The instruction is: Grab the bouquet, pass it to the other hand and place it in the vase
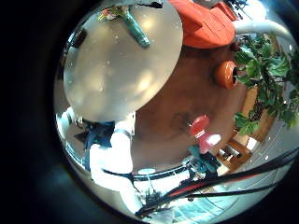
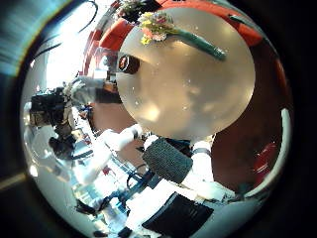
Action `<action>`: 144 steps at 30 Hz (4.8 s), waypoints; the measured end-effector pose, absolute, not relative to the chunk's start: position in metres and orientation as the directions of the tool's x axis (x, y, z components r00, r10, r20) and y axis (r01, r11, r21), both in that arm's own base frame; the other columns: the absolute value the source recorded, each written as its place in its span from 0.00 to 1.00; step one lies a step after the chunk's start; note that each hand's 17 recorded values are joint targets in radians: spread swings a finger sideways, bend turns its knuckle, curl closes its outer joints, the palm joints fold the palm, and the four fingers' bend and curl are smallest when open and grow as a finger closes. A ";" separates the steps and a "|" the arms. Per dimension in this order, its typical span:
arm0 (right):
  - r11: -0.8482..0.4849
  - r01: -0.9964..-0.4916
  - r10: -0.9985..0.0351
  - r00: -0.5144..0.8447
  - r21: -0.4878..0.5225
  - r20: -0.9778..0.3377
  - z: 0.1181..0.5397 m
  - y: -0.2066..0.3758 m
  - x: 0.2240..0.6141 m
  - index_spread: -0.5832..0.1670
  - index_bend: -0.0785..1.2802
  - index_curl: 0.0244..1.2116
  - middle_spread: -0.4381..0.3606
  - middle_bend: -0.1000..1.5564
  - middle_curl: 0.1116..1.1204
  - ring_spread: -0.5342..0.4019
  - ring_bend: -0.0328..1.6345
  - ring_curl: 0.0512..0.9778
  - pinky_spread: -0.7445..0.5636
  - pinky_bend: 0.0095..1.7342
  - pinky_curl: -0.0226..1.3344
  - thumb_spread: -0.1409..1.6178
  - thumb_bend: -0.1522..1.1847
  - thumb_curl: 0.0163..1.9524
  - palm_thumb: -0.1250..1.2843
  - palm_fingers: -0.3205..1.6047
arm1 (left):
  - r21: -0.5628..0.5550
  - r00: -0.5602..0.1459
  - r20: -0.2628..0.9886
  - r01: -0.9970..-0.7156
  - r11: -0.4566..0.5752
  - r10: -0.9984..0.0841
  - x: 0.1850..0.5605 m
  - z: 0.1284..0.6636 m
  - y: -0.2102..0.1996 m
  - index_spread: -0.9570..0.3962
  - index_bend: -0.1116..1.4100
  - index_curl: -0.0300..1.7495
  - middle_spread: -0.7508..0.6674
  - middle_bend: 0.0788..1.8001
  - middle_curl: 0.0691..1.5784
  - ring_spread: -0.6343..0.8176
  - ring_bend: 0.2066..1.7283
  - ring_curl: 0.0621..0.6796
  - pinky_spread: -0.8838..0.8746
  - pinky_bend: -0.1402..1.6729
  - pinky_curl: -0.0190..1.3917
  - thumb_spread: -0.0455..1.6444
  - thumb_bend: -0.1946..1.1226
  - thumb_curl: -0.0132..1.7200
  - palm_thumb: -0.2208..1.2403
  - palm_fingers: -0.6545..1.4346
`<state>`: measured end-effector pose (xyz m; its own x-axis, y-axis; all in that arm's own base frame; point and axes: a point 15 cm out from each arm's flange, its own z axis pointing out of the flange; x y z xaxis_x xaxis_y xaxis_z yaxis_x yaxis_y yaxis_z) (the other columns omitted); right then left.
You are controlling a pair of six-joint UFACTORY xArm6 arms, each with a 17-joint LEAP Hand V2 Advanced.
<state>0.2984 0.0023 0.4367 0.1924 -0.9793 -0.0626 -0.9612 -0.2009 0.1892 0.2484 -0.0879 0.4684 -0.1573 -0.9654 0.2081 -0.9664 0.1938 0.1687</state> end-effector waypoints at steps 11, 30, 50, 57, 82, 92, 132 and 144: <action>-0.195 -0.956 -0.980 0.181 0.219 -0.082 0.427 0.000 0.305 0.33 0.18 0.24 0.58 0.26 0.26 0.61 0.41 0.15 0.87 0.27 0.16 0.79 0.10 0.12 0.28 0.36 | 0.174 -0.239 0.186 -0.947 0.271 -0.953 0.253 0.469 -0.105 0.80 0.19 0.22 0.84 0.07 0.17 0.82 0.21 0.22 0.81 0.18 0.20 0.66 0.13 0.20 0.38 0.36; -0.020 -0.982 -0.986 -0.011 0.189 -0.164 0.422 -0.030 0.312 0.42 0.18 0.22 0.52 0.33 0.30 0.51 0.52 0.20 0.78 0.32 0.15 0.75 0.10 0.14 0.35 0.40 | 0.213 -0.403 0.139 -0.880 0.425 -0.905 0.216 0.462 -0.111 0.80 0.19 0.22 0.85 0.07 0.17 0.83 0.21 0.22 0.81 0.18 0.21 0.67 0.13 0.20 0.38 0.36; 0.095 -0.977 -0.982 -0.124 0.192 -0.144 0.384 -0.040 0.362 0.50 0.18 0.24 0.49 0.39 0.36 0.45 0.61 0.26 0.69 0.41 0.13 0.73 0.10 0.18 0.42 0.40 | 0.192 -0.394 0.138 -0.890 0.415 -0.909 0.219 0.451 -0.097 0.80 0.19 0.22 0.84 0.07 0.17 0.82 0.20 0.21 0.81 0.18 0.20 0.68 0.13 0.19 0.37 0.36; 0.145 -0.962 -0.975 -0.179 0.233 -0.134 0.344 -0.045 0.391 0.50 0.20 0.26 0.48 0.40 0.37 0.42 0.63 0.29 0.65 0.43 0.11 0.72 0.10 0.19 0.43 0.40 | 0.182 -0.398 0.139 -0.890 0.419 -0.907 0.221 0.451 -0.094 0.80 0.19 0.22 0.84 0.07 0.17 0.82 0.20 0.21 0.81 0.18 0.20 0.68 0.13 0.19 0.37 0.36; 0.096 -0.911 -0.983 -0.149 0.401 -0.105 0.216 0.001 0.474 0.48 0.23 0.33 0.60 0.30 0.32 0.58 0.49 0.23 0.74 0.40 0.07 0.71 0.10 0.20 0.43 0.31 | 0.179 -0.365 0.142 -0.905 0.386 -0.920 0.224 0.450 -0.079 0.80 0.19 0.22 0.84 0.07 0.17 0.82 0.21 0.22 0.81 0.18 0.20 0.68 0.13 0.19 0.37 0.37; 0.115 -0.895 -0.981 -0.170 0.431 -0.089 0.197 0.005 0.479 0.52 0.18 0.31 0.58 0.32 0.32 0.54 0.53 0.25 0.73 0.37 0.07 0.71 0.10 0.20 0.43 0.35 | 0.181 -0.362 0.139 -0.906 0.383 -0.922 0.224 0.450 -0.078 0.80 0.19 0.22 0.83 0.07 0.17 0.82 0.21 0.22 0.81 0.18 0.20 0.68 0.13 0.19 0.37 0.37; 0.126 -0.870 -0.985 -0.167 0.477 -0.044 0.166 0.010 0.488 0.17 0.32 0.51 0.25 0.52 0.60 0.31 0.72 0.46 0.22 0.62 0.13 0.68 0.10 0.23 0.60 0.75 | 0.179 -0.357 0.128 -0.909 0.375 -0.925 0.222 0.453 -0.074 0.80 0.19 0.22 0.83 0.07 0.17 0.82 0.21 0.21 0.81 0.18 0.20 0.68 0.13 0.19 0.37 0.37; 0.125 -0.852 -0.986 -0.162 0.508 -0.030 0.157 0.009 0.487 0.07 0.63 0.81 0.16 0.67 0.84 0.29 0.81 0.61 0.35 0.85 0.30 0.62 0.11 0.27 0.77 0.75 | 0.174 -0.361 0.128 -0.909 0.380 -0.924 0.222 0.455 -0.075 0.80 0.19 0.22 0.83 0.07 0.17 0.82 0.20 0.21 0.80 0.18 0.20 0.68 0.13 0.19 0.37 0.37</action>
<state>0.4873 0.0085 0.1569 -0.1625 -0.9863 -0.0303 -0.8521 0.1248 0.5083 0.2222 -0.0745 0.4552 -0.3614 -0.9236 0.1276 -0.9087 0.3796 0.1739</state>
